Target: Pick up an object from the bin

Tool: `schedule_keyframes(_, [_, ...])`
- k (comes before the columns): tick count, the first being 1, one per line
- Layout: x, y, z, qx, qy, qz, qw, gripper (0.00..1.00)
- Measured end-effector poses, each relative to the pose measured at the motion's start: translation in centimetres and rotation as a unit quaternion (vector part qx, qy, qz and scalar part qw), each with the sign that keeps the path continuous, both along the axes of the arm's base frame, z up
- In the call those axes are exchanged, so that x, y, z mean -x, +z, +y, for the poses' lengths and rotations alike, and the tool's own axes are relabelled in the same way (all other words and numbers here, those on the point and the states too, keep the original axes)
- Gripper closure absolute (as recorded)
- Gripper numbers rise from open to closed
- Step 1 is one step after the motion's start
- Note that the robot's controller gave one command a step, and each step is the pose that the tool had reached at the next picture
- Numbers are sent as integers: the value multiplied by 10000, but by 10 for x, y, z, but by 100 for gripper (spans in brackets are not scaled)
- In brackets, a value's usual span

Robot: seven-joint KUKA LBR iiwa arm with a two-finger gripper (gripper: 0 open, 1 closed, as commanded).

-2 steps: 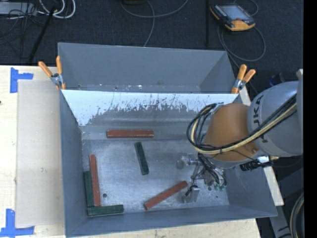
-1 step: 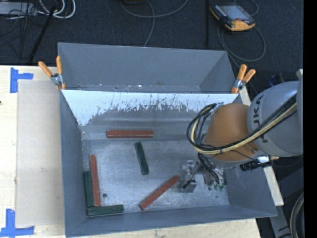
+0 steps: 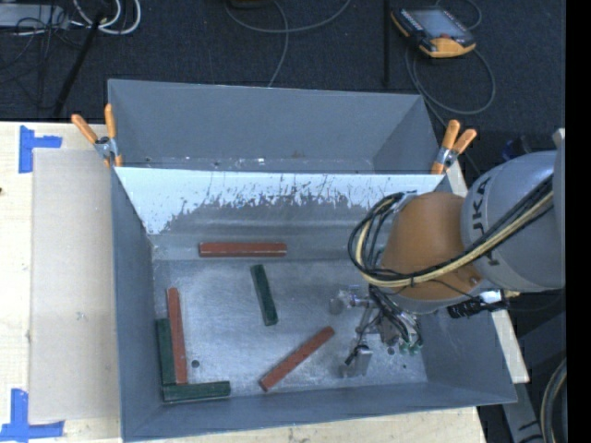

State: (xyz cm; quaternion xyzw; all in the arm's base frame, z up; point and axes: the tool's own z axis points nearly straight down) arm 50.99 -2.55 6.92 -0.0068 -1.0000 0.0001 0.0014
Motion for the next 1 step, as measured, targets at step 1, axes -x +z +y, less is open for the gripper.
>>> schedule_keyframes(1, [16,0,42,-12,-199,11,9998,0])
